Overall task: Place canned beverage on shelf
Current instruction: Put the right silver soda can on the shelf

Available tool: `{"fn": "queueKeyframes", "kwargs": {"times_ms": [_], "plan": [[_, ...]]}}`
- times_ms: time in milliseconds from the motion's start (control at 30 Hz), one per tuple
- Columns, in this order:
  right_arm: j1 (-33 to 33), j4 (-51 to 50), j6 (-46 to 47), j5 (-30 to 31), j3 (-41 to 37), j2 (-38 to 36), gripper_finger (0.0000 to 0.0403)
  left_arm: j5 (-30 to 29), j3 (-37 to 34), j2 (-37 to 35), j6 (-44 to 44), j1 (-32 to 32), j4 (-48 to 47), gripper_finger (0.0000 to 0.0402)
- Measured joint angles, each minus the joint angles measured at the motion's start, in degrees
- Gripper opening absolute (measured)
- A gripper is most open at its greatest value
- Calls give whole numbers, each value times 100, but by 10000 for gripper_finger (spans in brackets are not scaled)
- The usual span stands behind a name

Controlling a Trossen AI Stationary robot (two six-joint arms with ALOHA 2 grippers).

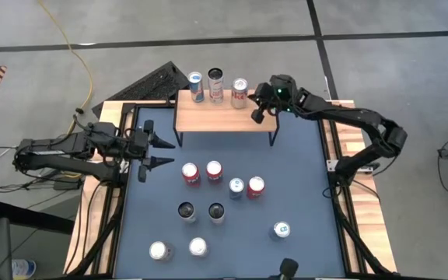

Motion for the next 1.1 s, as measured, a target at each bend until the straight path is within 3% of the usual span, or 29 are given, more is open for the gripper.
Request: {"fn": "queueKeyframes", "kwargs": {"times_ms": [1100], "plan": [[3,356,22,-47,0,2,0,0,0,0,151,0,1,192]]}}
